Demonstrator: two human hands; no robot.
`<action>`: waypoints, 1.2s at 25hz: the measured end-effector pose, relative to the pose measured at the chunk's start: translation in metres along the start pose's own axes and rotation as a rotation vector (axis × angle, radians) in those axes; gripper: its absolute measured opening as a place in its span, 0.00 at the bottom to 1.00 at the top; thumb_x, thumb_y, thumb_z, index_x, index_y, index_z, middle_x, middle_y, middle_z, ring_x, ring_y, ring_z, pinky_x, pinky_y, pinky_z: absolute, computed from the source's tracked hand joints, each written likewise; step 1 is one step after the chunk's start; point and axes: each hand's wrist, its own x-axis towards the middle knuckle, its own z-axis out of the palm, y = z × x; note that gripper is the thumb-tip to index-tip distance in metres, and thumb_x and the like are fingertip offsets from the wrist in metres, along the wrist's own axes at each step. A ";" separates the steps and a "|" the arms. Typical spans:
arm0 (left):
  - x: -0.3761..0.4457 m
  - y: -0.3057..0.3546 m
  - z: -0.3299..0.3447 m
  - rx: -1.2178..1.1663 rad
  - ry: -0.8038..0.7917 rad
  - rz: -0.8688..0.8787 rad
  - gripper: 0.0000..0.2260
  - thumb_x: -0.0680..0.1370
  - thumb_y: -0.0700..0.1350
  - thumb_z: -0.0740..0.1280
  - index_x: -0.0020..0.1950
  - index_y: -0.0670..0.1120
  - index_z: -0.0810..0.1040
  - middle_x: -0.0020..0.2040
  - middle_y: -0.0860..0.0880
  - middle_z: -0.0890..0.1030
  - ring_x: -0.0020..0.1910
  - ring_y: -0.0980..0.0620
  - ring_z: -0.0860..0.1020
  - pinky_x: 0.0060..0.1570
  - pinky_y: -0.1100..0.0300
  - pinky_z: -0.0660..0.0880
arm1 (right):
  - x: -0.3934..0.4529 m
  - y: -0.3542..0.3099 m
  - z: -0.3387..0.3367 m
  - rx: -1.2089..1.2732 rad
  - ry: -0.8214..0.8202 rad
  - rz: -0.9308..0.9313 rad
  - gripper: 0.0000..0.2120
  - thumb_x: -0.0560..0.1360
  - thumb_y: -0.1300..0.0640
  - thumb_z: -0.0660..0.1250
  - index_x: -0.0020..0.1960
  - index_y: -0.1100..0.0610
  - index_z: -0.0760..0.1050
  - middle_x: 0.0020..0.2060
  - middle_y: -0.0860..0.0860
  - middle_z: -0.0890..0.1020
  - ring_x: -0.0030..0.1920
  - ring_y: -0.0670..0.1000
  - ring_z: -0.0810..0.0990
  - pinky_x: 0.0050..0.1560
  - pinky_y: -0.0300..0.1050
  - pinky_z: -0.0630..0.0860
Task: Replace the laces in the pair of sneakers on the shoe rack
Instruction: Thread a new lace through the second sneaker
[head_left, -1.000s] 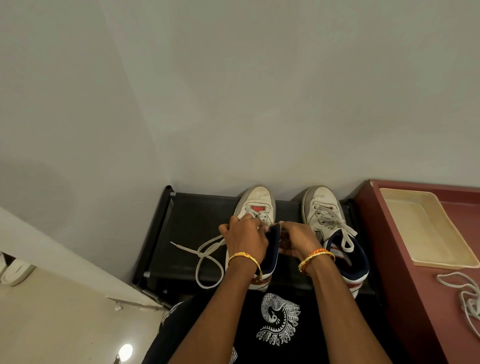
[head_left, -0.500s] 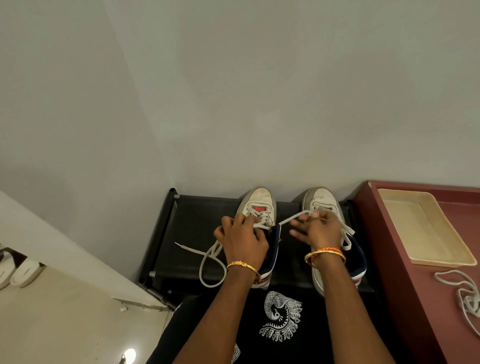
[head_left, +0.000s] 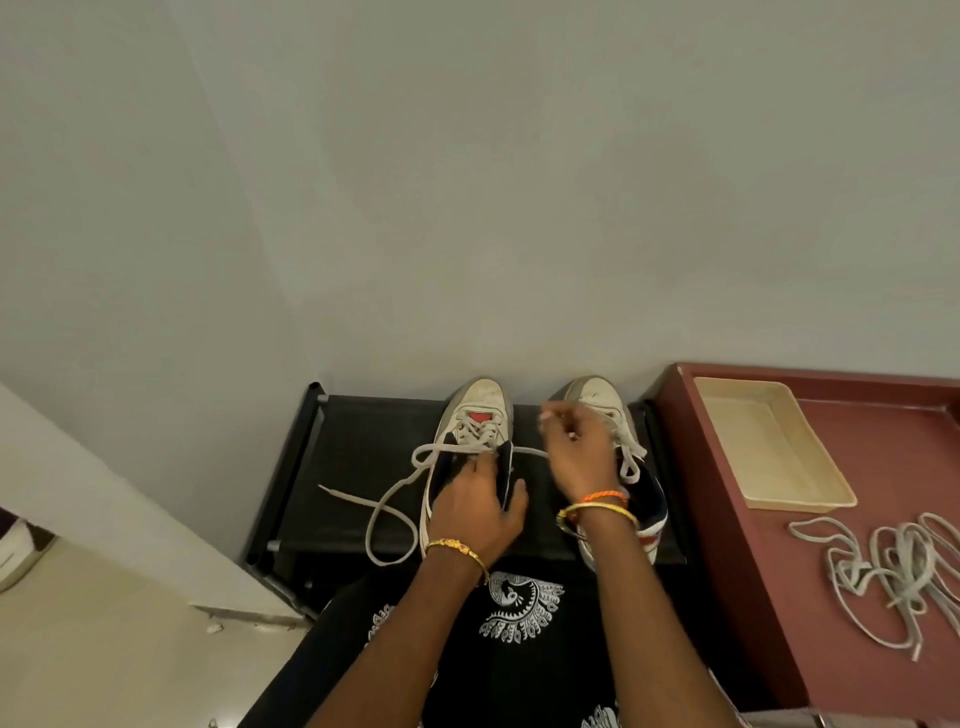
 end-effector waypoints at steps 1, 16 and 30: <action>0.002 -0.003 0.002 0.078 -0.043 -0.028 0.13 0.77 0.52 0.62 0.56 0.45 0.72 0.51 0.46 0.78 0.50 0.46 0.77 0.47 0.55 0.73 | 0.002 0.015 0.009 -0.158 -0.094 0.006 0.06 0.77 0.59 0.64 0.51 0.57 0.77 0.41 0.50 0.79 0.43 0.49 0.77 0.45 0.39 0.73; 0.006 0.000 -0.004 0.201 -0.246 -0.044 0.16 0.81 0.48 0.56 0.64 0.40 0.68 0.54 0.39 0.79 0.52 0.40 0.79 0.49 0.53 0.74 | 0.018 0.047 0.025 -0.719 -0.415 -0.047 0.08 0.77 0.58 0.61 0.52 0.56 0.77 0.48 0.57 0.82 0.48 0.57 0.79 0.49 0.47 0.75; 0.007 0.001 0.005 0.219 -0.264 -0.136 0.16 0.81 0.46 0.54 0.67 0.41 0.66 0.59 0.41 0.77 0.56 0.43 0.78 0.54 0.53 0.75 | -0.033 -0.084 -0.051 0.787 -0.376 0.111 0.18 0.78 0.66 0.53 0.33 0.57 0.73 0.40 0.51 0.82 0.20 0.42 0.61 0.21 0.32 0.52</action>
